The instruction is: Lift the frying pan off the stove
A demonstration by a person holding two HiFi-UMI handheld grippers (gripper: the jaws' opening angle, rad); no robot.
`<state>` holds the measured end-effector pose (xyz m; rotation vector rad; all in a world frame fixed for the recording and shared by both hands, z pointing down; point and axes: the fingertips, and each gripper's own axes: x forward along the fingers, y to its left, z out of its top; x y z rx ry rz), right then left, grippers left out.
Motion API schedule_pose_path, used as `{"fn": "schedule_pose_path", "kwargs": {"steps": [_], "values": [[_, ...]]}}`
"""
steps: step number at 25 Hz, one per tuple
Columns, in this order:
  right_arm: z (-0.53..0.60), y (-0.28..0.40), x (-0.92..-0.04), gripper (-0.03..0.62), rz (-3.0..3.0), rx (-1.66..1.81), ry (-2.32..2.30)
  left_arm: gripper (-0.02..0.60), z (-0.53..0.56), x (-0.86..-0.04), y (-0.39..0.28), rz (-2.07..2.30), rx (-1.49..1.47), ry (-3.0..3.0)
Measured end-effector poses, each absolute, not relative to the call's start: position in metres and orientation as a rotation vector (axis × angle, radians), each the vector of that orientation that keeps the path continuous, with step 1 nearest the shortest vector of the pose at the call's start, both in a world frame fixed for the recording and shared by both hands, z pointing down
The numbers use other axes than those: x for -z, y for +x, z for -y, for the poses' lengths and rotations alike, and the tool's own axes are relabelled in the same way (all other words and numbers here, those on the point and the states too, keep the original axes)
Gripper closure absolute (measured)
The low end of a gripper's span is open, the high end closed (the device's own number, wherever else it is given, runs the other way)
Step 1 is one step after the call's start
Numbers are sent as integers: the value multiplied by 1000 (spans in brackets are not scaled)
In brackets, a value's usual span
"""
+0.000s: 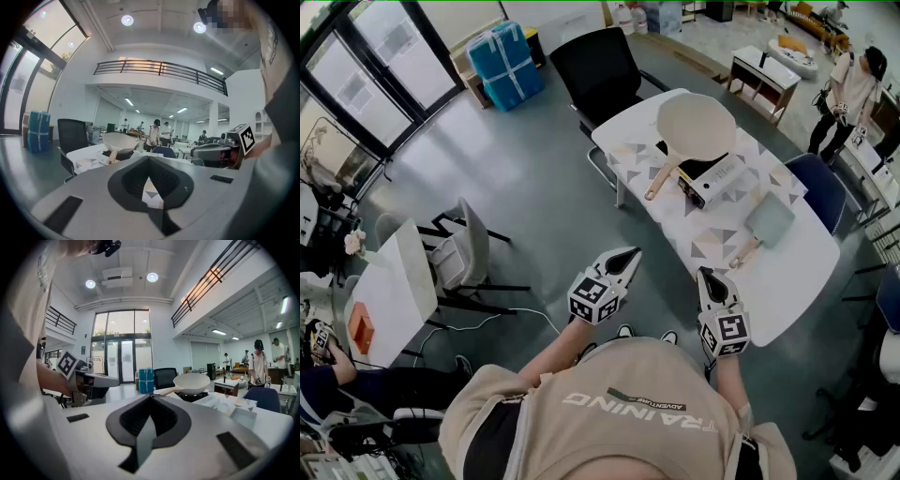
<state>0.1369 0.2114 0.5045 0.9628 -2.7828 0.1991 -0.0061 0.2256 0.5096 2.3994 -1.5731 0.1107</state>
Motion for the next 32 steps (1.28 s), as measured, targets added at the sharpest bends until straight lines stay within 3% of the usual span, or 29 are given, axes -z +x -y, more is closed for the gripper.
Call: {"fn": "schedule_pose_path", "kwargs": {"steps": [25, 32], "values": [[-199, 60, -536, 589, 2681, -278, 1117, 580, -201, -548, -79, 1392, -42, 2382], [-148, 43, -547, 589, 2714, -264, 1057, 580, -154, -560, -88, 1410, -71, 2351]]}}
